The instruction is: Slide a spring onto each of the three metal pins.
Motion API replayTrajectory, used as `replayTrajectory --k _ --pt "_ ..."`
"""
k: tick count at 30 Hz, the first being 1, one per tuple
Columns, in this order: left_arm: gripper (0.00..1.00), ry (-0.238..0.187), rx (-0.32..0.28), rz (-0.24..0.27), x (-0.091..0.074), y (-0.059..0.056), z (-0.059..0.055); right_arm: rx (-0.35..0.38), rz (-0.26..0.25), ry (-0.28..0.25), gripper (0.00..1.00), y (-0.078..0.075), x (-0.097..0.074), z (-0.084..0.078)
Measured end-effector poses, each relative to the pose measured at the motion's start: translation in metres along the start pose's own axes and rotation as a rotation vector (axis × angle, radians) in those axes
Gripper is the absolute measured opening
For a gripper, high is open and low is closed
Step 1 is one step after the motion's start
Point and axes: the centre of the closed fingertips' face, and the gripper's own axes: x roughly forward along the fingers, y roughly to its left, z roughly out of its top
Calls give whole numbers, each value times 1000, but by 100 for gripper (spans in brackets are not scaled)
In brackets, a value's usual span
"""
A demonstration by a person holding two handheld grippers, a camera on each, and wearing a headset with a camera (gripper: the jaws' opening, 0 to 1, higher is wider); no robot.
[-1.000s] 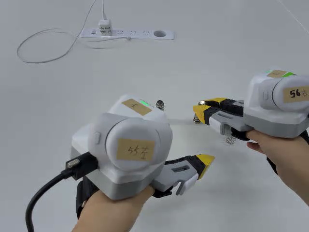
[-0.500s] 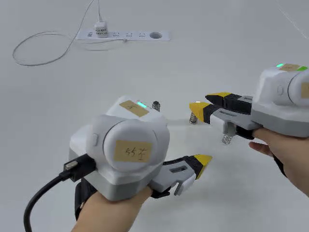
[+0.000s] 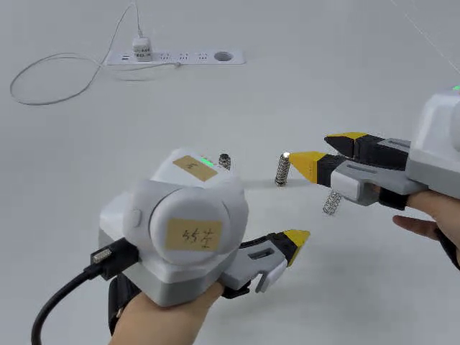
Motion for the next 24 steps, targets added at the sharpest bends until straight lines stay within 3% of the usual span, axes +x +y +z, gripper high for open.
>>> replayTrajectory --k 9,17,24 --pt "74 -13 32 -45 4 -13 7 11 4 -2 47 -9 -24 -9" --pt "71 1 71 -83 13 -22 7 40 -35 10 47 -20 -38 -22" --pt "67 17 96 -107 25 -28 8 25 -52 40 52 -27 -48 -30"
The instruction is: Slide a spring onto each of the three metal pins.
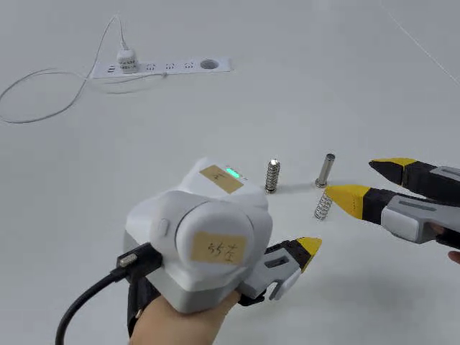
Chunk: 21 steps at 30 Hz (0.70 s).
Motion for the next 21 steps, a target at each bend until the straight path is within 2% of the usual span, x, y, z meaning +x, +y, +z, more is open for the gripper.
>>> replayTrajectory --k 5,9,16,21 --pt "65 4 6 -6 8 -1 1 -65 -8 48 56 -2 -8 -10" --pt "62 7 11 -15 15 -3 0 -91 -19 63 57 -5 -13 -15" --pt "55 23 43 -33 29 -8 -2 -117 -33 86 57 -12 -20 -23" --pt "50 30 40 -49 40 -11 -4 -111 -37 109 56 -14 -23 -34"
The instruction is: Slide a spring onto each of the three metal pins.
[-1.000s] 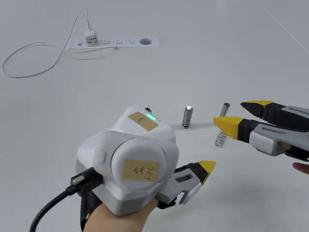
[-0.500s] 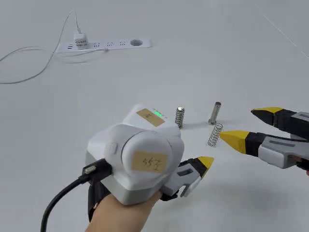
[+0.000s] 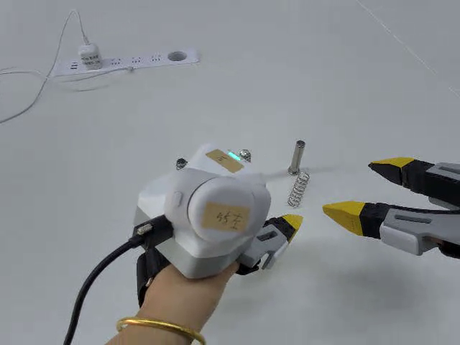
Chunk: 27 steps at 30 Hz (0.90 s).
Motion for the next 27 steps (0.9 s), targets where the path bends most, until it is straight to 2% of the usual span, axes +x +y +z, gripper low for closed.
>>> replayTrajectory --k 2,9,19,23,27 --pt "48 5 3 -3 4 -1 0 -34 -1 17 57 -1 -1 -3" --pt "42 12 -17 -9 20 -3 -1 -11 25 23 57 0 -1 -7" --pt "36 24 -59 -44 38 -7 -2 -16 56 55 59 3 -1 -14" --pt "33 35 -49 -47 44 -7 -5 -23 61 68 59 3 -1 -17" --pt "29 26 -28 -61 47 -10 -3 -22 67 70 59 3 -1 -17"
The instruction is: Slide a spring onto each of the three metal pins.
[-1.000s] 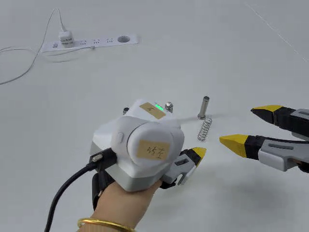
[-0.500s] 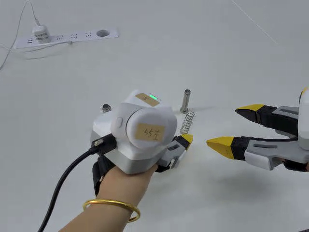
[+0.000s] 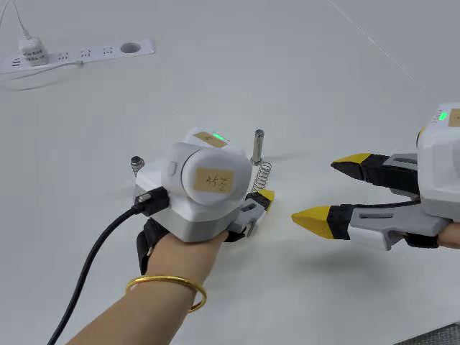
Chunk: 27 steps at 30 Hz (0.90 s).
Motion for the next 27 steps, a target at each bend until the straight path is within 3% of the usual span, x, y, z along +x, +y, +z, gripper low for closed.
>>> replayTrajectory --k 9,15,23,27 --pt "17 5 25 -9 5 -1 -1 3 9 -12 60 2 -1 2" --pt "12 37 28 -9 4 0 -8 7 7 -24 59 1 -1 5" --pt "10 37 31 -19 2 0 -9 13 13 -34 59 1 -2 8" --pt "10 27 36 -24 -3 0 -7 70 0 -88 58 -2 -4 17"
